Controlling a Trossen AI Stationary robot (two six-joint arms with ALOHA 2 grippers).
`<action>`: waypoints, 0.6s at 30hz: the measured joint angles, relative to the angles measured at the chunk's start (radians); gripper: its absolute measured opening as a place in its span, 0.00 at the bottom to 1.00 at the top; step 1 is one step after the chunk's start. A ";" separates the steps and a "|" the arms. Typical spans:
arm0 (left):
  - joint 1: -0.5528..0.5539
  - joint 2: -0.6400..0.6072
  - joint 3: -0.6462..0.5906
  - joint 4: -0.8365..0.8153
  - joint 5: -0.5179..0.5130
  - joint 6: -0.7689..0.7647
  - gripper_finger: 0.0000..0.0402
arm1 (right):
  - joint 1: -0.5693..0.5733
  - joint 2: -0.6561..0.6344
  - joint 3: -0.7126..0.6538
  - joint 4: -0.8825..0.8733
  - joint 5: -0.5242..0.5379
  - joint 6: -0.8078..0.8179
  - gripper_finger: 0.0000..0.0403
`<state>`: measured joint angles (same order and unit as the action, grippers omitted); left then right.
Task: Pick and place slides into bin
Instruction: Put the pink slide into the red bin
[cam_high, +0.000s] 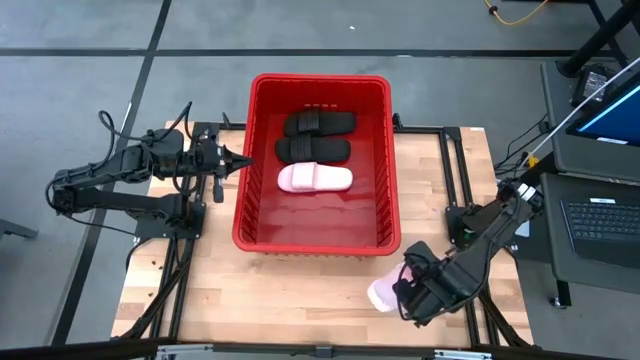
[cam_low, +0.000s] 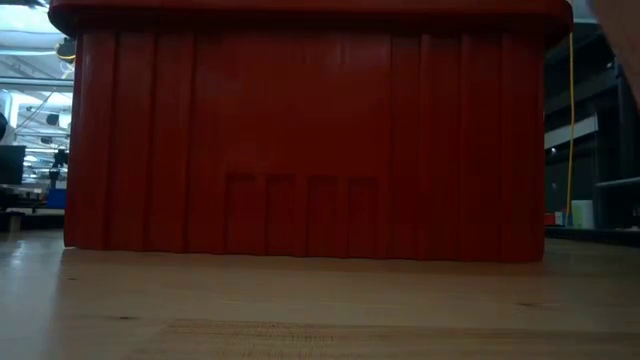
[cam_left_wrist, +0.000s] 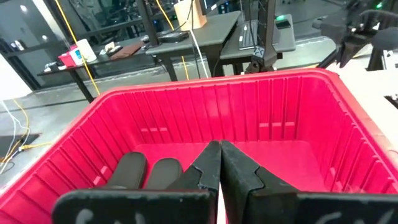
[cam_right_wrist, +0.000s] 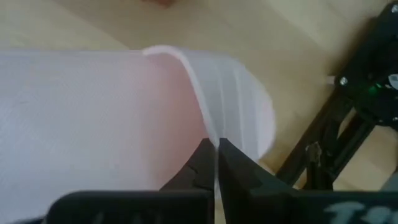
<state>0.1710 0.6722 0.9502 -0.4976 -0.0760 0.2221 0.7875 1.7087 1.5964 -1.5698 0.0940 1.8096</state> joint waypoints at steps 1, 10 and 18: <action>0.000 0.000 0.000 0.000 0.000 0.000 0.00 | 0.003 0.000 0.003 0.002 0.008 -0.009 0.02; 0.000 0.000 0.000 0.000 0.000 0.000 0.00 | 0.031 -0.001 0.057 0.085 0.143 -0.133 0.02; 0.000 0.000 0.000 0.000 -0.001 0.000 0.00 | -0.002 -0.001 0.059 0.412 0.276 -0.495 0.02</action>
<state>0.1711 0.6720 0.9503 -0.4973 -0.0769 0.2220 0.7856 1.7081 1.6554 -1.1580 0.3705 1.3146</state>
